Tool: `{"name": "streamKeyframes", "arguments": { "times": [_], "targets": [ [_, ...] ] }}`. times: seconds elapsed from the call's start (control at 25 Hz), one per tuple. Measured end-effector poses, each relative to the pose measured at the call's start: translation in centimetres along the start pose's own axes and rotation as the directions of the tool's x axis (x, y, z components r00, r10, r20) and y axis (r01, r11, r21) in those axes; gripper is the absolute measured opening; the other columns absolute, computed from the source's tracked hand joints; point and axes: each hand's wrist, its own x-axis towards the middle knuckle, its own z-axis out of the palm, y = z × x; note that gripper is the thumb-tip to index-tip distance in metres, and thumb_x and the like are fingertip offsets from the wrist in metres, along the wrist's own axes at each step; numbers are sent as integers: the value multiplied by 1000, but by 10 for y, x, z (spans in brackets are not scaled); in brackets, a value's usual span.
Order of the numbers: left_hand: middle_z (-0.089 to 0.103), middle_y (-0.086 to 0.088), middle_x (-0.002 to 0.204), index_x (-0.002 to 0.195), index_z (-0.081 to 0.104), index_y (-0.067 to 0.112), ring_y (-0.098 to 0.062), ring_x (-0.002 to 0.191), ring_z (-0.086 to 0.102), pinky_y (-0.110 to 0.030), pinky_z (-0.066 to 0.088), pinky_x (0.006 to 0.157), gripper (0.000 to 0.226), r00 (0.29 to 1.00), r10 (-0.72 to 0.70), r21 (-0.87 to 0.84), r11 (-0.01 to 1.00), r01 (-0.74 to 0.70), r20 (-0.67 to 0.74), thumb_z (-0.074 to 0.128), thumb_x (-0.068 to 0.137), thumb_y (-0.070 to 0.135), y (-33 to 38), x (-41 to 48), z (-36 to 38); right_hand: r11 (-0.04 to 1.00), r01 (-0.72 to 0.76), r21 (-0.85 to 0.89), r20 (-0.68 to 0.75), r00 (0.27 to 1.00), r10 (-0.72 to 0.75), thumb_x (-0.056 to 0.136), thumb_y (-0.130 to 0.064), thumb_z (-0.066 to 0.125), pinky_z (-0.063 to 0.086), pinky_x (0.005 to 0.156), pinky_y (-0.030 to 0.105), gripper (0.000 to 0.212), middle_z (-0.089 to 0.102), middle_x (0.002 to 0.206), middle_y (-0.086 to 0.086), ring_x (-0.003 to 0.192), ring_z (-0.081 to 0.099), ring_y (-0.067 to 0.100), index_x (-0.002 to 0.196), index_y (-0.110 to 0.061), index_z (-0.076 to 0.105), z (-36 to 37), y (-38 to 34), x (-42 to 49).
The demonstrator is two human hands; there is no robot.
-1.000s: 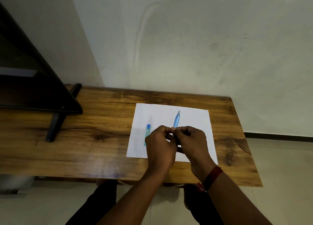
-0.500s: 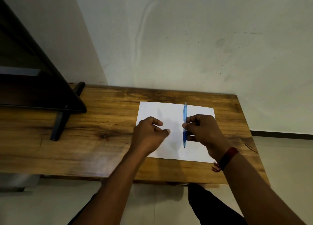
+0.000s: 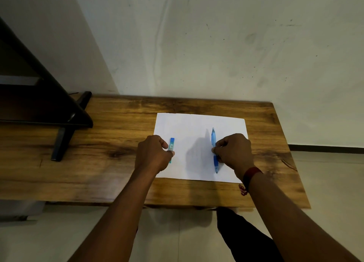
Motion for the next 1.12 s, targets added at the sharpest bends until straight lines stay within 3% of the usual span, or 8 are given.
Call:
{"name": "streamKeyframes", "arguments": {
  "times": [0.32,0.52,0.6,0.68,0.84,0.92,1.0,1.12],
  "targets": [
    [70,-9,98,80,56,22,-22,86,69,-36,59,67,31,1000,9,-7,1000,-9,6,84,69,26,-2,1,3,999,-31,36,1,1000,31,74,-9,80,61,73,42,11,72,80,10,68,71,24,84,-6,75,-1,0,1],
    [72,-7,93,77,59,23,-21,82,68,-36,58,73,24,997,71,-96,993,-73,-27,82,71,21,3,-4,5,926,-146,348,187,979,84,78,-4,74,60,57,28,28,72,87,11,64,73,18,105,-10,67,-3,-16,-6],
    [72,-5,90,79,60,24,-20,78,68,-35,58,72,23,996,84,-103,991,-87,-29,81,72,21,6,-5,7,818,-154,554,247,969,15,83,-1,66,59,58,29,18,71,86,12,67,73,20,100,-6,68,-8,-23,-10],
    [72,-4,89,81,61,23,-20,76,69,-35,58,71,22,996,84,-104,991,-87,-33,81,73,22,6,-6,7,627,-169,760,285,955,-88,86,3,59,60,67,36,16,70,83,12,77,73,26,97,-6,67,-15,-28,-15],
    [71,-5,94,85,63,20,-22,81,68,-34,57,73,22,996,84,-90,992,-86,-29,81,73,23,7,-6,6,328,-180,927,268,931,-247,90,-2,41,57,79,47,20,65,79,13,78,68,29,94,-8,60,-29,-33,-17],
    [71,-4,97,89,63,19,-21,85,66,-29,52,69,24,994,101,-43,994,-102,-33,80,73,25,5,-7,5,217,-206,954,262,925,-275,91,-19,40,52,70,40,20,53,69,8,64,55,22,88,-11,58,-31,-35,-19],
    [67,-5,104,99,59,18,-21,93,62,-29,47,67,37,992,114,65,992,-111,-50,81,72,31,5,-9,6,115,-231,966,253,932,-259,89,-43,40,36,56,31,38,40,61,2,53,39,16,78,-12,58,-33,-38,-20],
    [55,-10,119,122,43,14,-26,107,56,-33,47,73,72,996,87,174,981,-83,-20,80,68,45,3,-10,9,93,-203,975,218,957,-191,88,-54,36,21,44,23,50,33,48,-3,42,26,11,65,-14,53,-34,-41,-19]
  ]
}}
